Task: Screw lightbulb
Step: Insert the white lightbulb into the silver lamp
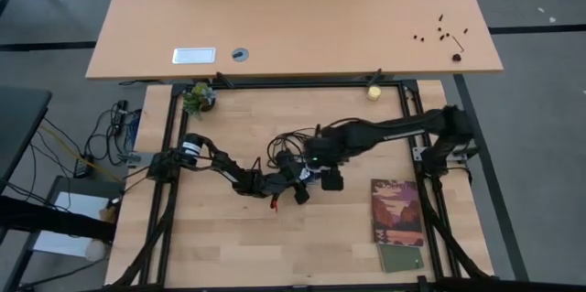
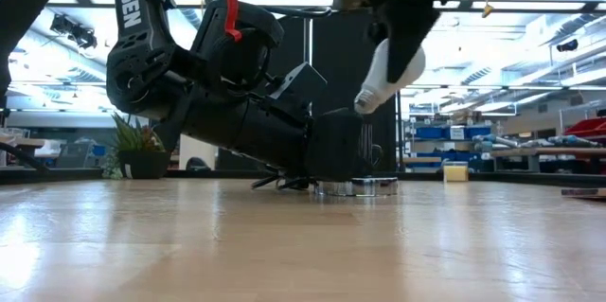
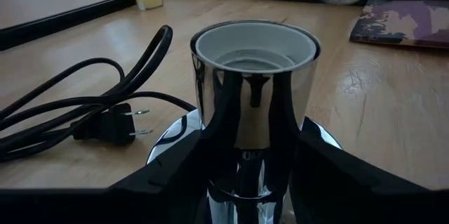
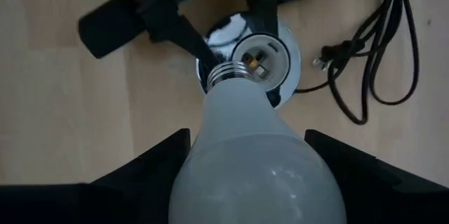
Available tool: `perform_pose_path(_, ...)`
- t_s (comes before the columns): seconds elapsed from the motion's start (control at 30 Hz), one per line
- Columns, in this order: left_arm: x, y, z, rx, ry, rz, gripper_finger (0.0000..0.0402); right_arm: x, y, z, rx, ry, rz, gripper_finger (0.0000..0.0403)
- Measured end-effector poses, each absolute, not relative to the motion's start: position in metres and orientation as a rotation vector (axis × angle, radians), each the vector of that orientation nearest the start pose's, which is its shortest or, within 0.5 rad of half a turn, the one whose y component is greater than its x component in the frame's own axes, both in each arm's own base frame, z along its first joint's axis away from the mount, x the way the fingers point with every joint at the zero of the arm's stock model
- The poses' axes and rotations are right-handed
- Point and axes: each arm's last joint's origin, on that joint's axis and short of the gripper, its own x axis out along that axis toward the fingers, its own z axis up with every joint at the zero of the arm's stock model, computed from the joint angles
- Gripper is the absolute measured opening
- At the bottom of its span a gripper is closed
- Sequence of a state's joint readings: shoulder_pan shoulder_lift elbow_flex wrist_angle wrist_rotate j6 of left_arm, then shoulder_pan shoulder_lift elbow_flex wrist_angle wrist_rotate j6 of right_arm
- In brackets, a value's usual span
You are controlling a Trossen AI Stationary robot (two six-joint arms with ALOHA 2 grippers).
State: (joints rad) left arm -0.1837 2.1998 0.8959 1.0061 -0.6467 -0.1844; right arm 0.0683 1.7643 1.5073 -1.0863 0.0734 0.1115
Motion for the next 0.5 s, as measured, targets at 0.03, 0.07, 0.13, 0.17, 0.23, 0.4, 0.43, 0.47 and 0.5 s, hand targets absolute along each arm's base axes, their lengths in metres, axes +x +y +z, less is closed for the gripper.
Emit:
perform_pose_path(0.03,0.381,-0.053,0.070,-0.058,0.232,0.482,0.0218,0.350,0.021,0.265,-0.010,1.349,-0.074,0.0274)
perform_pose_path(0.07,0.381,-0.053,0.070,-0.059,0.232,0.482,0.0218,0.355,0.020,0.267,-0.020,1.358,-0.068,0.0274)
perform_pose_path(0.13,0.381,-0.053,0.070,-0.059,0.232,0.483,0.0218,0.364,0.017,0.271,-0.032,1.372,-0.056,0.0274)
perform_pose_path(0.17,0.381,-0.053,0.070,-0.059,0.232,0.483,0.0218,0.368,0.016,0.273,-0.033,1.385,-0.046,0.0274)
perform_pose_path(0.23,0.381,-0.053,0.070,-0.059,0.232,0.483,0.0218,0.375,0.012,0.273,-0.023,1.410,-0.035,0.0274)
perform_pose_path(0.4,0.381,-0.053,0.070,-0.060,0.231,0.485,0.0218,0.384,0.000,0.265,-0.010,1.501,-0.025,0.0274)
perform_pose_path(0.43,0.381,-0.053,0.070,-0.060,0.231,0.485,0.0218,0.385,-0.002,0.261,-0.008,1.521,-0.019,0.0274)
perform_pose_path(0.47,0.381,-0.053,0.070,-0.060,0.230,0.485,0.0218,0.386,-0.005,0.258,-0.003,1.539,-0.011,0.0274)
perform_pose_path(0.5,0.381,-0.053,0.070,-0.060,0.229,0.485,0.0218,0.387,-0.007,0.254,0.002,1.546,-0.008,0.0274)
